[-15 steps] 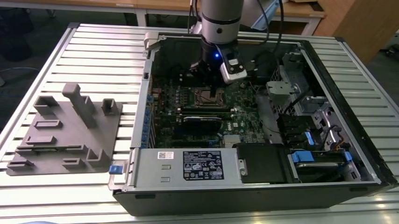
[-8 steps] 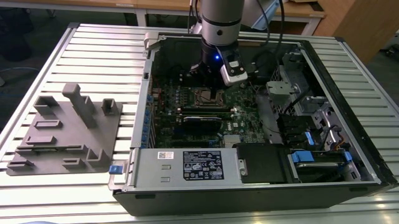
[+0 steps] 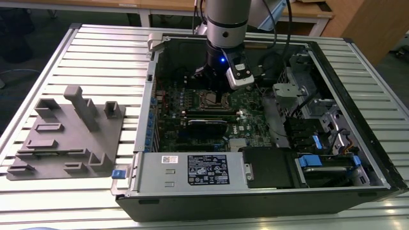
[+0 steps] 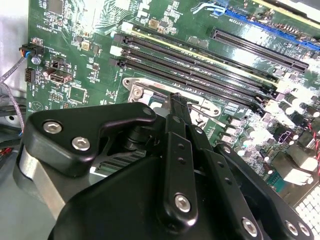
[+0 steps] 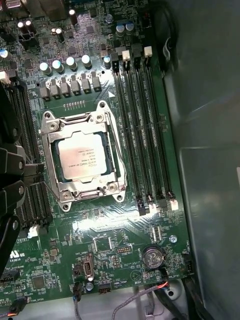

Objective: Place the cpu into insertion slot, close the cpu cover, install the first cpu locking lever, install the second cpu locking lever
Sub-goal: 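Install the second cpu locking lever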

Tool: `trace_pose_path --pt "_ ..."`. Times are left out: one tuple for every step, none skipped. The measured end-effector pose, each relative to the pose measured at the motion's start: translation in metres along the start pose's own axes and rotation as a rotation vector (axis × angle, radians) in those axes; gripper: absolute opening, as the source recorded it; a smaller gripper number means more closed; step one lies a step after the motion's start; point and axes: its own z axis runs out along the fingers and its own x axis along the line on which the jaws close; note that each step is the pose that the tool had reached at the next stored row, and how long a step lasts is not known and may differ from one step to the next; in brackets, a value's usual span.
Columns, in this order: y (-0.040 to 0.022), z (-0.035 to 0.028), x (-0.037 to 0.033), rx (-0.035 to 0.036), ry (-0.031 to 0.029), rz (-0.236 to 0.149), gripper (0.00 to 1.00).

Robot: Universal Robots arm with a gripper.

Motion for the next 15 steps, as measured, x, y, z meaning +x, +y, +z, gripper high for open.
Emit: trace_pose_path --pt "0.0000 0.0000 0.0000 0.0000 0.0000 0.000 0.11" --pt "0.0000 0.0000 0.0000 0.0000 0.0000 0.000 0.11" --pt "-0.0002 0.0000 0.0001 0.0000 0.0000 0.000 0.11" --pt "-0.0005 0.0000 0.0004 0.0000 -0.0001 0.000 0.11" --pt "-0.0009 0.0000 0.0008 0.0000 -0.0001 0.000 0.11" --pt "-0.0012 0.0001 0.0013 0.0000 -0.0002 0.000 0.11" --pt "-0.0016 0.0001 0.0017 -0.0001 -0.0003 0.000 0.11" --pt "-0.0019 0.0002 0.0022 -0.0001 -0.0004 0.000 0.11" --pt "-0.0021 0.0002 0.0027 -0.0002 -0.0005 0.000 0.11" --pt "-0.0024 0.0002 0.0032 -0.0002 -0.0006 0.000 0.11" --pt "-0.0026 0.0002 0.0037 -0.0001 -0.0006 0.000 0.11" --pt "-0.0028 0.0003 0.0043 -0.0002 -0.0007 0.000 0.11" --pt "-0.0029 0.0003 0.0048 -0.0001 -0.0008 0.000 0.11" --pt "-0.0030 0.0003 0.0052 -0.0001 -0.0008 0.000 0.11" --pt "-0.0030 0.0003 0.0053 -0.0002 -0.0008 0.000 0.11"
